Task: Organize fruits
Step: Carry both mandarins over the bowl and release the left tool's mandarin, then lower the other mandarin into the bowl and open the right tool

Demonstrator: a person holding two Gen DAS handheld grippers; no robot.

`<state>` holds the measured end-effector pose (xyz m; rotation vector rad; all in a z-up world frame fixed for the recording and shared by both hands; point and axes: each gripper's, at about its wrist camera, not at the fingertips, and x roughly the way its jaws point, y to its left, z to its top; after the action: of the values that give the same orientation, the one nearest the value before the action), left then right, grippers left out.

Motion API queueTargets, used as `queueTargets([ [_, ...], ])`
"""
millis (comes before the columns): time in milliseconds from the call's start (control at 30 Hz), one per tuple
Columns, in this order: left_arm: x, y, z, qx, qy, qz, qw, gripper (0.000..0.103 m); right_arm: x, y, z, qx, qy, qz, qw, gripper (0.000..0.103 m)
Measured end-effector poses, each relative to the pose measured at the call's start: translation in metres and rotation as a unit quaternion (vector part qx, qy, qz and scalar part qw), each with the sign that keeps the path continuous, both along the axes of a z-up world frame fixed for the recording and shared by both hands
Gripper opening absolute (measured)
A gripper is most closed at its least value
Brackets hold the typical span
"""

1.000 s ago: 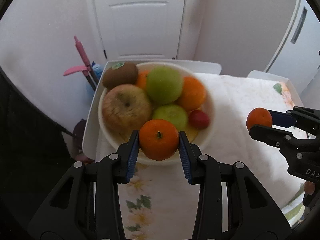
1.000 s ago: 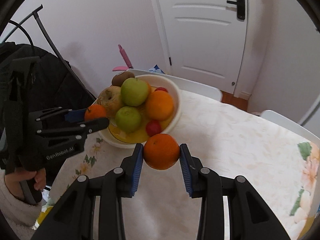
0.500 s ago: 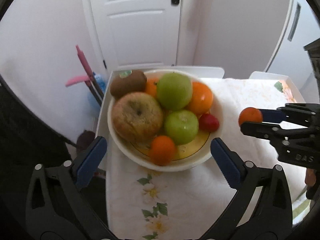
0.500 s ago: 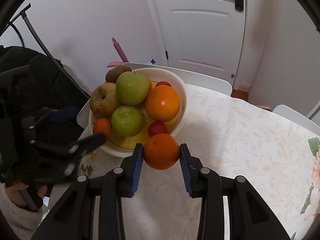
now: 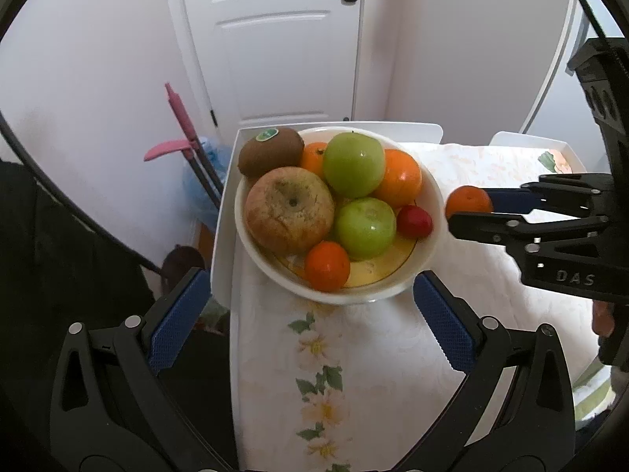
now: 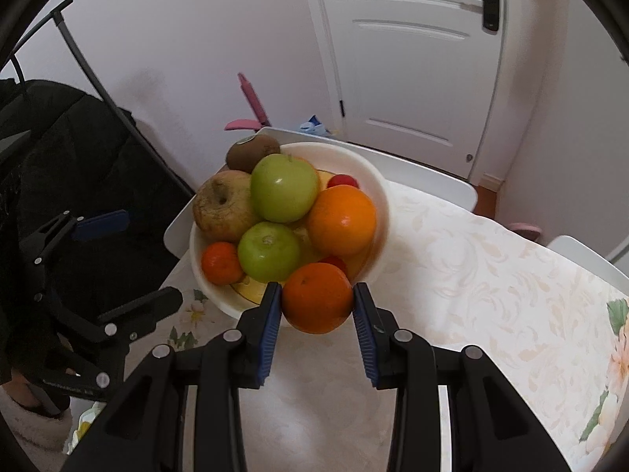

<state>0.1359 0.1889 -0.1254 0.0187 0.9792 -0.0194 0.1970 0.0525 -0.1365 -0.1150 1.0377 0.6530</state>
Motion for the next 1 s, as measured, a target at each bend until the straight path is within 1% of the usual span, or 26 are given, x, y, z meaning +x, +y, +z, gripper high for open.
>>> queueTargets([
  [200,-0.008,0.005,0.002,0.014,-0.001,0.006,0.9999,0.103,0.001,0.017,-0.008,-0.007,-0.002,0.033,0.999,0.033],
  [300,-0.008,0.01,-0.002,0.009,0.0,0.008,0.9999,0.103,0.002,0.025,-0.015,-0.014,-0.008,0.05,0.999,0.034],
  [500,-0.01,0.017,-0.007,0.002,-0.002,0.005,1.0,0.103,0.006,0.035,-0.023,-0.021,-0.018,0.055,0.998,0.034],
  [533,-0.01,0.018,-0.008,0.003,-0.001,0.005,1.0,0.103,0.006,0.035,-0.024,-0.022,-0.022,0.053,0.998,0.036],
  [567,-0.011,0.018,-0.009,0.004,-0.001,0.005,1.0,0.103,0.006,0.035,-0.023,-0.02,-0.026,0.05,0.998,0.051],
  [600,-0.012,0.019,-0.01,0.006,0.0,0.005,1.0,0.103,0.006,0.034,-0.023,-0.016,-0.027,0.046,0.998,0.061],
  [633,-0.013,0.019,-0.01,0.007,0.0,0.004,1.0,0.103,0.007,0.032,-0.023,-0.008,-0.025,0.041,0.999,0.08],
  [667,-0.015,0.02,-0.011,0.008,0.001,0.003,1.0,0.103,0.008,0.03,-0.023,-0.004,-0.023,0.037,0.999,0.092],
  [700,-0.015,0.02,-0.011,0.009,0.001,0.002,1.0,0.103,0.008,0.028,-0.023,-0.002,-0.019,0.032,0.999,0.094],
  [800,-0.019,0.02,-0.008,0.018,0.001,0.001,0.9998,0.103,0.007,0.023,-0.025,-0.006,-0.013,0.022,1.0,0.094],
  [867,-0.02,0.019,-0.005,0.023,-0.002,0.001,0.9997,0.103,0.005,0.019,-0.024,0.0,-0.012,0.013,1.0,0.094],
  [1000,-0.023,0.014,0.008,0.021,-0.013,0.007,0.9997,0.103,-0.003,0.008,-0.011,0.008,-0.021,-0.003,1.0,0.094],
])
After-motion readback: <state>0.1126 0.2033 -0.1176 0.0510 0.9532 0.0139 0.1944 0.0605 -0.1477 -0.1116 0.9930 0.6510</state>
